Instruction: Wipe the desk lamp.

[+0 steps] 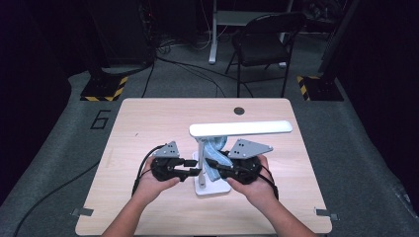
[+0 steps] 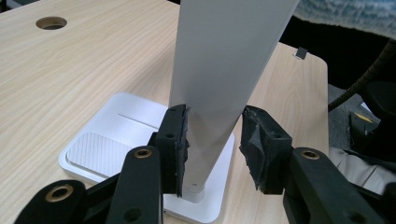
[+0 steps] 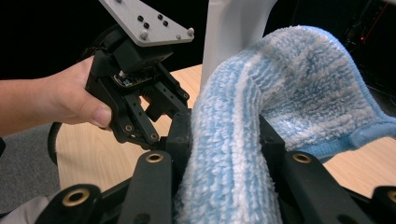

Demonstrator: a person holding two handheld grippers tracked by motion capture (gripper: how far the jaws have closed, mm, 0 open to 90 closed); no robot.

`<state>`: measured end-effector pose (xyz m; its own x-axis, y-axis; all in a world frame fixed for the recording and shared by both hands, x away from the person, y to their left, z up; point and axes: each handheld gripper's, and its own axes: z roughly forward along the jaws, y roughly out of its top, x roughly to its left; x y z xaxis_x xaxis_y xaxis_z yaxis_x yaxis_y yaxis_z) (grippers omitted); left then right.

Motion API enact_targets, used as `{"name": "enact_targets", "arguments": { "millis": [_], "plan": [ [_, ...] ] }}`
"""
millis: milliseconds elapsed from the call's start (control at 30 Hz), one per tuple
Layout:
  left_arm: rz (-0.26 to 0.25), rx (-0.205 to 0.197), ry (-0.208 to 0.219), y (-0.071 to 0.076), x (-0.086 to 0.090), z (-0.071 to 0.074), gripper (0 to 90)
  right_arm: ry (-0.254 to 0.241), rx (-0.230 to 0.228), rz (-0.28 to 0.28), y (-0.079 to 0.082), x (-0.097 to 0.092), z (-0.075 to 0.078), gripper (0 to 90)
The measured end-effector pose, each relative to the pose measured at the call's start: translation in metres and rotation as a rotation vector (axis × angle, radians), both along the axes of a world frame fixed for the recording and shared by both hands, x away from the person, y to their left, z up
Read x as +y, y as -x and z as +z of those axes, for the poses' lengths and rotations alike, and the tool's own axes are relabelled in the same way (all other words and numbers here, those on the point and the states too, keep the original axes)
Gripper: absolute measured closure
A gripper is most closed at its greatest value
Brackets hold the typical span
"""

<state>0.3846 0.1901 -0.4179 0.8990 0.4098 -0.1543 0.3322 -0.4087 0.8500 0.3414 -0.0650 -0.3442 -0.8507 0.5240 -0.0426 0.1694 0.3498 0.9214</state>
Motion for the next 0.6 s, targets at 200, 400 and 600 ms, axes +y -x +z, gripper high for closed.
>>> {"name": "enact_targets", "arguments": {
  "millis": [200,400,600],
  "plan": [
    [-0.005,0.004,0.001,-0.001,-0.001,0.000,61.1,-0.016,-0.004,0.006,-0.001,-0.003,0.008,66.0],
    [-0.007,0.004,-0.002,-0.001,-0.003,-0.001,61.2,-0.059,-0.006,0.018,-0.002,-0.010,0.021,66.0],
    [-0.019,0.012,-0.006,-0.002,-0.003,-0.001,61.1,-0.068,-0.012,0.025,-0.003,-0.011,0.022,66.1]
  ]
}}
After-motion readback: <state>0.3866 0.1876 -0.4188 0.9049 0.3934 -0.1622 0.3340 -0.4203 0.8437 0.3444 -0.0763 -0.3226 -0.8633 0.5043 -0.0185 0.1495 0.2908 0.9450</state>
